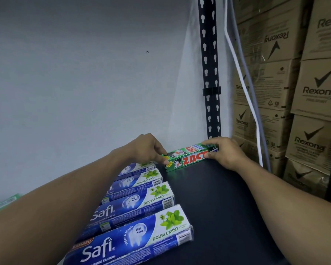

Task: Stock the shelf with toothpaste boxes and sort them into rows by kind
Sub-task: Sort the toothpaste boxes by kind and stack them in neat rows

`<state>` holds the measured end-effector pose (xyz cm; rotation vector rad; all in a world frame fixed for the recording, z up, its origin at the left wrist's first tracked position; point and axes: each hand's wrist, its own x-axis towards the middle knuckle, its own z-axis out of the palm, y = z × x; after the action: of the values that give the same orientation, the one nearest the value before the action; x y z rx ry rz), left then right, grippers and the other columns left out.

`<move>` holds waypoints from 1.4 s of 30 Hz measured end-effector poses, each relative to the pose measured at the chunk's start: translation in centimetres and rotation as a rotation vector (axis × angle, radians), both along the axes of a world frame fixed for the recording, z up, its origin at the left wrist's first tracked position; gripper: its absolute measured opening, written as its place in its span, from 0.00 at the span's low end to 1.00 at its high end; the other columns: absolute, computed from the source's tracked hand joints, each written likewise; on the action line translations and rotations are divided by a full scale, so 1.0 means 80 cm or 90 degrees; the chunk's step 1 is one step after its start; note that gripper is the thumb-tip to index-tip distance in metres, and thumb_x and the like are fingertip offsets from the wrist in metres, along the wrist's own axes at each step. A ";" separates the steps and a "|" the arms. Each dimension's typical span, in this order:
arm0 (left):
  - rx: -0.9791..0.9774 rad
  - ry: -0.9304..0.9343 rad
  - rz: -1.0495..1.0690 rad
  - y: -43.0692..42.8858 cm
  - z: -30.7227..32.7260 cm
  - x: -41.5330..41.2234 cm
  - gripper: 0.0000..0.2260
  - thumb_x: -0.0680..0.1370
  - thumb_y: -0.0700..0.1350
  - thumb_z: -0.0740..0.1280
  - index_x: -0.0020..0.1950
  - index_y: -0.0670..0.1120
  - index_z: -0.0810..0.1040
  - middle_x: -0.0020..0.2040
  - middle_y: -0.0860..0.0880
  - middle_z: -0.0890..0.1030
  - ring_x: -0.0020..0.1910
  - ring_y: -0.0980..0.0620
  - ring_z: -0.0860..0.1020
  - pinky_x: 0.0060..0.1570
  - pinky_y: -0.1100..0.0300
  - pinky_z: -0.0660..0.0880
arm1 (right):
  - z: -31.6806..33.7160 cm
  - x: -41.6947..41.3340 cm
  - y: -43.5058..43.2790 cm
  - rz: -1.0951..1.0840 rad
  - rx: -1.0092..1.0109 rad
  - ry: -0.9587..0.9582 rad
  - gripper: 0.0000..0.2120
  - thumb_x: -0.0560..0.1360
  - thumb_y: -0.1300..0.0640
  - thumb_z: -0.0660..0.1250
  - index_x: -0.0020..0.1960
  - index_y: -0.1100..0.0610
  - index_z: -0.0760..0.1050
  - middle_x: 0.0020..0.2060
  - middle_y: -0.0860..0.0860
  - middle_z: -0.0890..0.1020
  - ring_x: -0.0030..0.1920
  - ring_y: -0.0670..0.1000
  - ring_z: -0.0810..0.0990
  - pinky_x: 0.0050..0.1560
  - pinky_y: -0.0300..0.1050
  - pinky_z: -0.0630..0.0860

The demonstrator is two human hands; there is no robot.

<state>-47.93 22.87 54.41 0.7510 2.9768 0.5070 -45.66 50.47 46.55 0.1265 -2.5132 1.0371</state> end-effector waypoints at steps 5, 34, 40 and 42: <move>0.013 0.001 0.012 0.000 -0.004 0.002 0.13 0.71 0.52 0.78 0.54 0.51 0.87 0.45 0.56 0.87 0.47 0.54 0.84 0.56 0.50 0.80 | 0.001 0.002 0.000 -0.001 0.005 -0.002 0.22 0.72 0.56 0.77 0.66 0.49 0.79 0.64 0.50 0.80 0.56 0.46 0.73 0.61 0.43 0.70; 0.087 0.437 0.304 -0.301 0.012 0.367 0.04 0.78 0.47 0.70 0.51 0.55 0.83 0.51 0.57 0.83 0.49 0.56 0.81 0.50 0.57 0.75 | 0.095 0.193 -0.308 0.378 0.189 0.140 0.17 0.77 0.47 0.70 0.65 0.42 0.77 0.60 0.42 0.79 0.57 0.41 0.75 0.61 0.42 0.73; 0.153 0.526 0.401 -0.346 -0.062 0.428 0.09 0.79 0.52 0.69 0.53 0.48 0.83 0.51 0.52 0.83 0.48 0.50 0.81 0.49 0.54 0.76 | 0.114 0.225 -0.426 0.480 0.333 0.079 0.24 0.77 0.46 0.70 0.72 0.44 0.71 0.68 0.47 0.74 0.66 0.49 0.72 0.66 0.48 0.69; 0.175 0.487 0.410 -0.349 -0.085 0.436 0.15 0.78 0.56 0.68 0.59 0.49 0.81 0.55 0.52 0.81 0.50 0.51 0.79 0.51 0.53 0.76 | 0.113 0.232 -0.447 0.499 0.384 0.039 0.27 0.76 0.49 0.72 0.73 0.45 0.69 0.69 0.49 0.73 0.67 0.51 0.72 0.67 0.51 0.70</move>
<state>-13.04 -5.02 47.62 -0.1041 3.9215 0.8084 -27.11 14.69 55.58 1.3687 -2.6662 0.4344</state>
